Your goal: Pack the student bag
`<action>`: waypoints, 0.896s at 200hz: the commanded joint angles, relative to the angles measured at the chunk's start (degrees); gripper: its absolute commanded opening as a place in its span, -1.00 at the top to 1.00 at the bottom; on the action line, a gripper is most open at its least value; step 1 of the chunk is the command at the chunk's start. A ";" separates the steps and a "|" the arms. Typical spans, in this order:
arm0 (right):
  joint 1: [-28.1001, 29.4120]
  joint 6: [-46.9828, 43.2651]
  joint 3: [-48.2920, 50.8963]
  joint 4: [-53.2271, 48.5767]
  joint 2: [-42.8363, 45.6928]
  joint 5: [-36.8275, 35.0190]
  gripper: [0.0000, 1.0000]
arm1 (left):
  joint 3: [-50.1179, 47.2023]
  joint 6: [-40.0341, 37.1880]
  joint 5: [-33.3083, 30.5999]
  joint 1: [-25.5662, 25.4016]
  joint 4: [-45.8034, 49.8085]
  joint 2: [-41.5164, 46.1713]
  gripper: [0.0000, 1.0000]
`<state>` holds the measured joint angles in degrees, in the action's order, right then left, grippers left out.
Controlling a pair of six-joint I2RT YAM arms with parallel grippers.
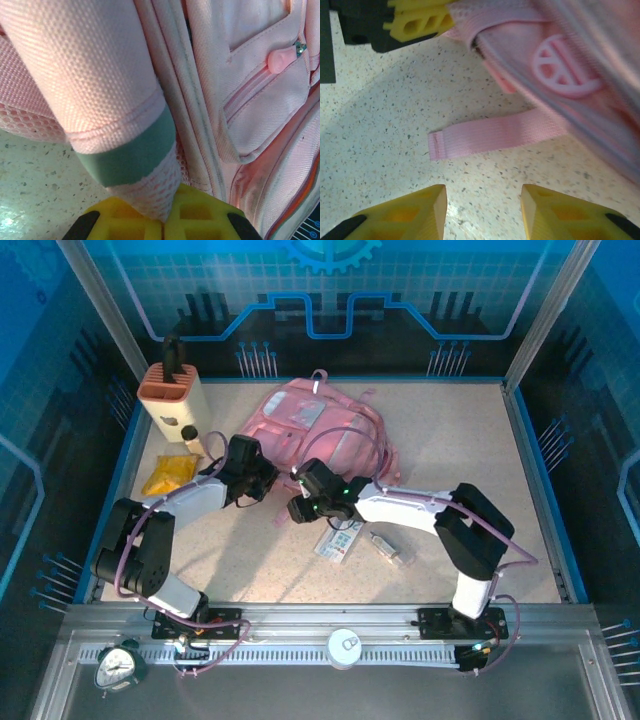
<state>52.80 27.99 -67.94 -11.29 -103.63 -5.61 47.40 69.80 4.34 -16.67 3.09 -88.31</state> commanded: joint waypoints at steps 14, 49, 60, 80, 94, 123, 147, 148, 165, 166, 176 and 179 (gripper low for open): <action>0.55 -0.81 -2.78 7.33 -4.05 -4.69 0.16 | -0.06 0.91 5.06 -1.31 -2.84 3.04 1.00; 0.29 -4.73 -3.25 9.02 -5.35 -11.68 0.06 | -0.53 0.97 5.83 -1.79 -2.06 4.10 1.00; 0.12 -6.02 -2.66 10.46 -5.19 -13.09 0.03 | -0.55 1.00 5.92 -2.02 -1.55 4.32 1.00; -0.06 -10.28 -1.50 14.57 -5.17 -13.21 0.00 | -0.68 0.98 5.92 -2.83 -1.01 4.85 1.00; -0.08 -13.58 -1.18 16.08 -4.98 -14.18 -0.01 | -0.74 0.92 6.32 -3.26 -0.81 4.99 1.00; -0.25 -20.20 3.05 25.04 -4.11 -14.07 -0.02 | -0.98 1.51 7.08 -4.54 -1.09 5.68 1.00; -0.50 -24.22 2.14 27.90 -5.67 -12.17 0.06 | -0.76 1.77 7.11 -5.66 -1.30 5.92 1.00; -0.50 -24.39 2.08 28.08 -5.77 -12.16 0.07 | -0.79 1.84 7.14 -5.70 -1.32 5.89 1.00; -0.50 -25.86 1.51 29.48 -5.98 -13.70 0.15 | -0.90 1.96 7.34 -6.02 -1.66 5.80 1.00; -0.50 -25.92 1.50 29.57 -5.97 -13.89 0.15 | -0.90 1.98 7.34 -6.10 -1.63 5.83 1.00; -0.51 -27.03 1.85 30.93 -5.92 -14.12 0.22 | -1.05 2.21 7.44 -6.27 -1.81 5.85 1.00; -0.55 -27.46 2.09 31.47 -5.94 -13.94 0.24 | -1.14 2.26 7.47 -6.28 -1.93 5.86 1.00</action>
<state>52.90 7.18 -64.53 6.13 -109.01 -18.92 46.63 70.94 3.22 -19.27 2.63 -85.43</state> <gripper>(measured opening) 0.412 0.059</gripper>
